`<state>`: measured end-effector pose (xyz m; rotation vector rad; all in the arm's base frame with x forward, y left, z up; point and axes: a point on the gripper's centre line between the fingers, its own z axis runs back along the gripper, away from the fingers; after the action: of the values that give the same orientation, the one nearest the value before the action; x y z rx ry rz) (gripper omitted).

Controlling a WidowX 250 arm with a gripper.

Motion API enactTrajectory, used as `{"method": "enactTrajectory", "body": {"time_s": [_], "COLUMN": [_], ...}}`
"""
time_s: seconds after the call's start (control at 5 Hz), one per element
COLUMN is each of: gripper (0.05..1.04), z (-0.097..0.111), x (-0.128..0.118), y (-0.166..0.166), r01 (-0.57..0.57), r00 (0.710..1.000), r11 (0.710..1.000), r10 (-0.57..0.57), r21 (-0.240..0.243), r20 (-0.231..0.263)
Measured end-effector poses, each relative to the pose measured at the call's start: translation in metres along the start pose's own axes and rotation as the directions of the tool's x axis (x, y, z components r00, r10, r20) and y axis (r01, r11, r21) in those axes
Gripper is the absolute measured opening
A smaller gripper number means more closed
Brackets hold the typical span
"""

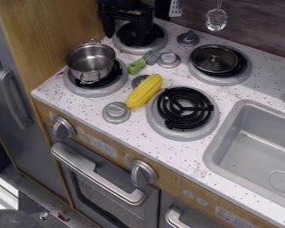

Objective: Put the object to the right lower stove

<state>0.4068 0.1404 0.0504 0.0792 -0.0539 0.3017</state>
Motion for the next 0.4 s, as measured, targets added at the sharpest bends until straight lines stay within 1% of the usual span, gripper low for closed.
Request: {"method": "enactTrajectory", "body": {"time_s": [0.2,0.4], "gripper": [0.999,0.999], "z": [-0.02,-0.031], "x": [-0.008,-0.024], "y": [-0.002,-0.006], "r01": [0.004,-0.04], "r00": [0.999,0.995], "r11": [1.0,0.999], "r10": [-0.004,0.04], "r21": [-0.001,0.007], "r20": [-0.053,-0.094]}}
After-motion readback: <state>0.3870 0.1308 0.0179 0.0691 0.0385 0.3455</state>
